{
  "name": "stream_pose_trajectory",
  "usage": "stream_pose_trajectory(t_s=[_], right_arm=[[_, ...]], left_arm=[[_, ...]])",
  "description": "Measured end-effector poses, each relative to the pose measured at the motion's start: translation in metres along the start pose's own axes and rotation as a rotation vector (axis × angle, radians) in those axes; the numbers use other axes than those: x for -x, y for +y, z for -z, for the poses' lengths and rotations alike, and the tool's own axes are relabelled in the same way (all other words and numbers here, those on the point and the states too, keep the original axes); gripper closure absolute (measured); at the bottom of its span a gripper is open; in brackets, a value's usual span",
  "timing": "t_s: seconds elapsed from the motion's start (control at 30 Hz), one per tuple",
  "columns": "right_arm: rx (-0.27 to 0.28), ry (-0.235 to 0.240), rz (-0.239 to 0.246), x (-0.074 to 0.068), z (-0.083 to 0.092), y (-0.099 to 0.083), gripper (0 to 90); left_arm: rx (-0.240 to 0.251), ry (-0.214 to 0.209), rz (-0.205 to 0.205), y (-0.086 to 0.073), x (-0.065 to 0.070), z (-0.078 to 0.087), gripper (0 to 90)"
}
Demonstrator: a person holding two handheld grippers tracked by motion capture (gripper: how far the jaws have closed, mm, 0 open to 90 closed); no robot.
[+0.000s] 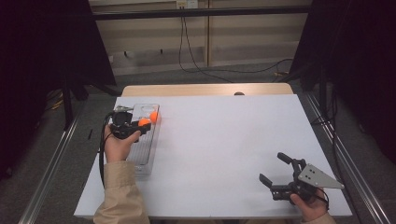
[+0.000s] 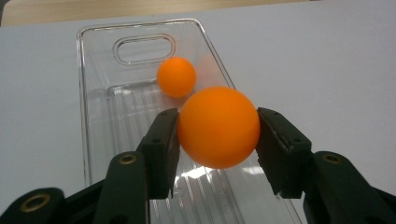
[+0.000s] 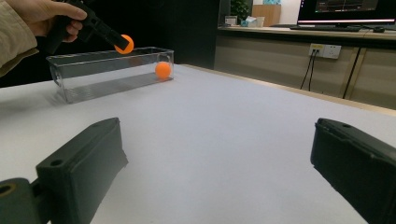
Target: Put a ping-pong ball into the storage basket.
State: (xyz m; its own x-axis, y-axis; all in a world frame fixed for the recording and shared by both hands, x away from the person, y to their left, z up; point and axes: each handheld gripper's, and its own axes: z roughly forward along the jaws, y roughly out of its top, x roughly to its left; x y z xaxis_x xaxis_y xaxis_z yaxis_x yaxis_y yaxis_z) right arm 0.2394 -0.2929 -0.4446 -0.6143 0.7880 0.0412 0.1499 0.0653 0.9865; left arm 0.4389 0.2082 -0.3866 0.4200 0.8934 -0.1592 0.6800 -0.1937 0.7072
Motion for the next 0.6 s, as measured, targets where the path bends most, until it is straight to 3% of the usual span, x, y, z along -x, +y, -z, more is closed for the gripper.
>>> stream_pose_trajectory(t_s=[0.6], right_arm=[[0.0,0.0,0.0,0.0,0.0,0.0001,2.5]], left_arm=[[-0.031,0.031,0.008,-0.004,-0.0033,-0.0058,50.7]])
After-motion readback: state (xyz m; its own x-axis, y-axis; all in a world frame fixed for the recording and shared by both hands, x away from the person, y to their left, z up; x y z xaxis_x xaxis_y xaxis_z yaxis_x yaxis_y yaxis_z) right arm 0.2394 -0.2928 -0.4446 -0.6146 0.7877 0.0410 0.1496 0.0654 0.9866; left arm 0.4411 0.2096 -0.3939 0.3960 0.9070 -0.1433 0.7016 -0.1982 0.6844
